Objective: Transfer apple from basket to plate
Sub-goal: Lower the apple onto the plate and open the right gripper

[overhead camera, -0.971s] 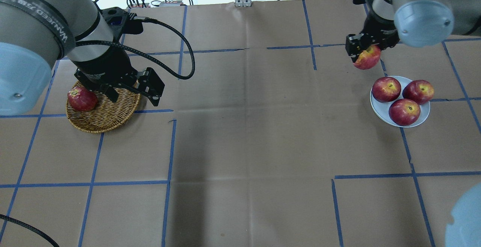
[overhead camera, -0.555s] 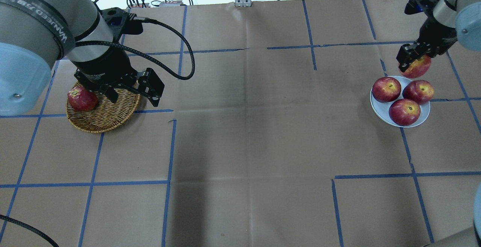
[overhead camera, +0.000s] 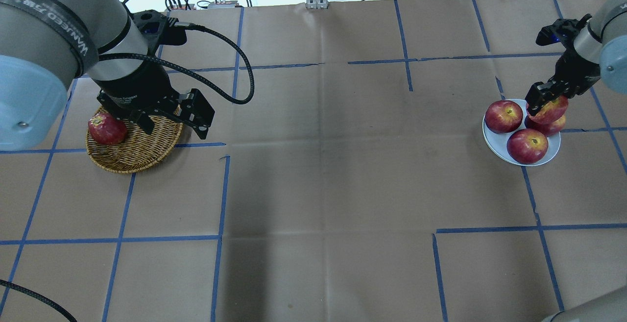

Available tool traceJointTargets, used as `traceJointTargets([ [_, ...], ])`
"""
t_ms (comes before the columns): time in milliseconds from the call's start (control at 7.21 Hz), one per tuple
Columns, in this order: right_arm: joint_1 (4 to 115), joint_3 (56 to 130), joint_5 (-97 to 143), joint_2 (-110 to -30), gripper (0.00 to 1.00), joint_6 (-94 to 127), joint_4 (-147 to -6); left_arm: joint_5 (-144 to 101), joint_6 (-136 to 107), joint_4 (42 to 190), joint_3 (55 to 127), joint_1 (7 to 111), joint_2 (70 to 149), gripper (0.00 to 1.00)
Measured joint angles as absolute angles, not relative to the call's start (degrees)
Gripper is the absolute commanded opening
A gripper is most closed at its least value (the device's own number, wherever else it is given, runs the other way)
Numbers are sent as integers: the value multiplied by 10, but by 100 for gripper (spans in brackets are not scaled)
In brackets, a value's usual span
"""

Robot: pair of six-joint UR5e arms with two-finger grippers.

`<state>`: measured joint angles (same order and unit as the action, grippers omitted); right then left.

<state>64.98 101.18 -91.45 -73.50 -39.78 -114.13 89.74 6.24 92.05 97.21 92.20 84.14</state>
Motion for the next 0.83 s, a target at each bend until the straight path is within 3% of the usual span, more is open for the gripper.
traceJointTargets([
  [832, 650, 1023, -917, -721, 64, -398, -1185, 897, 62, 921, 972, 922, 841, 99],
])
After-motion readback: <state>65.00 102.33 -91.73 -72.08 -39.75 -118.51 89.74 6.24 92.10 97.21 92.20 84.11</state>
